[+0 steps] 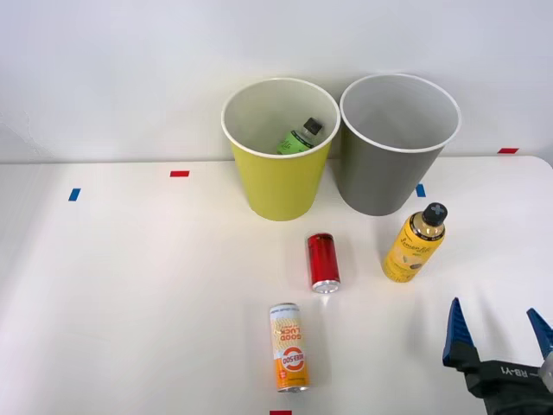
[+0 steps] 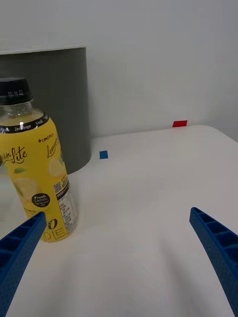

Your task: Put cans in the gray bin, plastic bottles in the light green bin

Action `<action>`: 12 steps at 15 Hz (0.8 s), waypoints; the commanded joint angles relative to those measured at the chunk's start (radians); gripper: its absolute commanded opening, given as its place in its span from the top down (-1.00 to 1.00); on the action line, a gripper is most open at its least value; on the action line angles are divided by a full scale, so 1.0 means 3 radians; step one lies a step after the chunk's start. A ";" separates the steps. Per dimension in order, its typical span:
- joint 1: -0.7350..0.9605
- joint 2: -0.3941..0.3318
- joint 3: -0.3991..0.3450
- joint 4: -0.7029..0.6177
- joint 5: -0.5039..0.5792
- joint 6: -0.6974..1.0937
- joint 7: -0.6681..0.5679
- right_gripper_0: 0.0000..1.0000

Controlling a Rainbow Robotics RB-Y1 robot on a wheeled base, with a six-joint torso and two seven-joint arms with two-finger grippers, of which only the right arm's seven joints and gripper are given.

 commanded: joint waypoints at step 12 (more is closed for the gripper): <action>0.0317 0.0008 0.0334 0.0522 -0.0327 -0.1024 0.1245 -1.00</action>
